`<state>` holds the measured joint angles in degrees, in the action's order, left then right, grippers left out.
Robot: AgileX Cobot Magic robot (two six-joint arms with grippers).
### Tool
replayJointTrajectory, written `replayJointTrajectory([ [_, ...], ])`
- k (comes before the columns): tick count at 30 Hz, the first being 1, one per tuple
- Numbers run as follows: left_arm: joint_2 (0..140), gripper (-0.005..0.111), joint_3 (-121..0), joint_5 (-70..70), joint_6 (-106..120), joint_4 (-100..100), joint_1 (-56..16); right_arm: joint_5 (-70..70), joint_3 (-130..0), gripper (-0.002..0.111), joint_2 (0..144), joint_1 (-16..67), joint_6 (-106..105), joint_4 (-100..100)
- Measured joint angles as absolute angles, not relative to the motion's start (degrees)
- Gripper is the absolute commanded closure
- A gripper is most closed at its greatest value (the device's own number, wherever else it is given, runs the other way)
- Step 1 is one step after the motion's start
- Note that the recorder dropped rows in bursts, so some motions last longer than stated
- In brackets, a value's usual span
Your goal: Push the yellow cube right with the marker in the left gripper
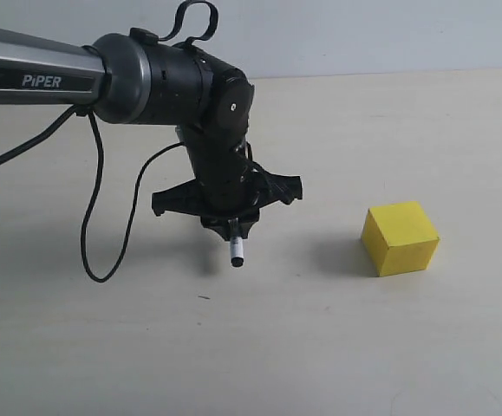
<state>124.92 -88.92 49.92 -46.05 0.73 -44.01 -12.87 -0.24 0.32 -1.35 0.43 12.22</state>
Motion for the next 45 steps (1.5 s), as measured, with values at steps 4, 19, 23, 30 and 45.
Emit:
replayJointTrajectory([
  [4,124.9,0.107,-88.9,49.9,-46.1,0.7,-43.9,-12.9,-0.2,0.108,0.3,-1.4,0.4,12.2],
  [19,127.1,0.107,-88.9,49.5,-46.1,0.7,-43.6,-12.9,-0.2,0.108,0.3,-1.4,0.4,12.2],
  [23,127.1,0.107,-88.9,49.4,-46.1,1.0,-43.6,-12.9,-0.2,0.108,0.3,-1.4,0.4,12.2],
  [30,127.1,0.099,-88.9,49.8,-46.8,1.1,-43.6,-12.9,-0.2,0.108,0.3,-1.4,0.4,12.2],
  [45,127.1,0.056,-88.9,50.5,-47.0,1.1,-43.6,-12.9,-0.2,0.108,0.3,-1.4,0.4,12.2],
])
